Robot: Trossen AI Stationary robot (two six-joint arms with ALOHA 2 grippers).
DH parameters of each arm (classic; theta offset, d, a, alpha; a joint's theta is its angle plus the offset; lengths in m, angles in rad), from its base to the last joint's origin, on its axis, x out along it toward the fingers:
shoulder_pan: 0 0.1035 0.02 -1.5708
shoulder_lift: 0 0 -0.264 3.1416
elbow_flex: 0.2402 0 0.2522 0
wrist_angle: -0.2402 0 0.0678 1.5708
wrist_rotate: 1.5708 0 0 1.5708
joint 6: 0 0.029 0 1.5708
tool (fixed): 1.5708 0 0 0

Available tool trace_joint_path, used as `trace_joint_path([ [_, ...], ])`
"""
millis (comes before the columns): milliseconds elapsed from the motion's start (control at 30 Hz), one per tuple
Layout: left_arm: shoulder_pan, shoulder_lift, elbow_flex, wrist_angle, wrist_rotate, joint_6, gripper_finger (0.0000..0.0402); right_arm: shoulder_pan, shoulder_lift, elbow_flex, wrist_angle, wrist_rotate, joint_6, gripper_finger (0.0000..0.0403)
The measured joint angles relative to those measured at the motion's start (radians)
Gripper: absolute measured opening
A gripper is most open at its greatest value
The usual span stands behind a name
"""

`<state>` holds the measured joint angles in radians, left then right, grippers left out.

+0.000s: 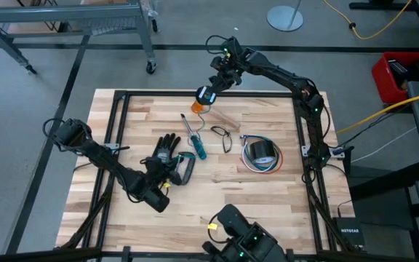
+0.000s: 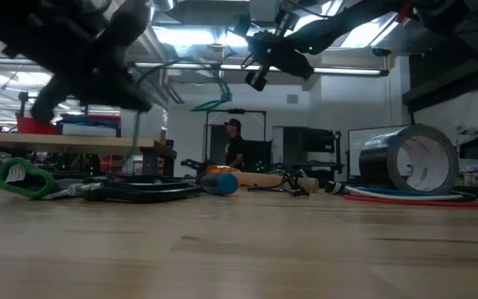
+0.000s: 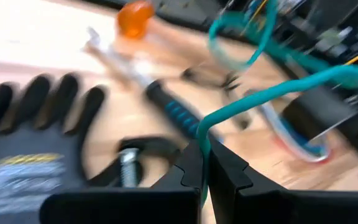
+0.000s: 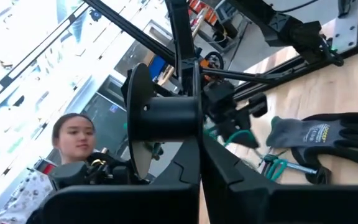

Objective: Coil cords
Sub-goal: Uncoil the green wire from the spool

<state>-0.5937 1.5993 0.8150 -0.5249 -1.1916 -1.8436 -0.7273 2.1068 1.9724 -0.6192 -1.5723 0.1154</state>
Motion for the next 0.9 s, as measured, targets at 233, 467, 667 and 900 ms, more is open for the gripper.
trace_joint_path([
  [233, -0.012, 0.0, -0.003, -0.329, 0.254, -0.228, 0.0, 0.0, -0.01, 0.0, -0.013, 0.0, 0.022, 0.0001],
  [467, -0.055, 0.0, -0.041, -0.381, 0.454, -0.328, 0.0, 0.0, -0.01, 0.0, -0.012, 0.0, 0.023, 0.0001],
  [667, -0.066, 0.0, -0.041, -0.201, 0.452, -0.208, 0.0025, 0.0, -0.011, 0.0, 0.03, 0.001, 0.022, 0.0001],
  [900, -0.065, 0.0, -0.041, -0.109, 0.449, -0.171, 0.0098, 0.0, -0.011, 0.0, 0.051, 0.001, 0.022, 0.0001],
])
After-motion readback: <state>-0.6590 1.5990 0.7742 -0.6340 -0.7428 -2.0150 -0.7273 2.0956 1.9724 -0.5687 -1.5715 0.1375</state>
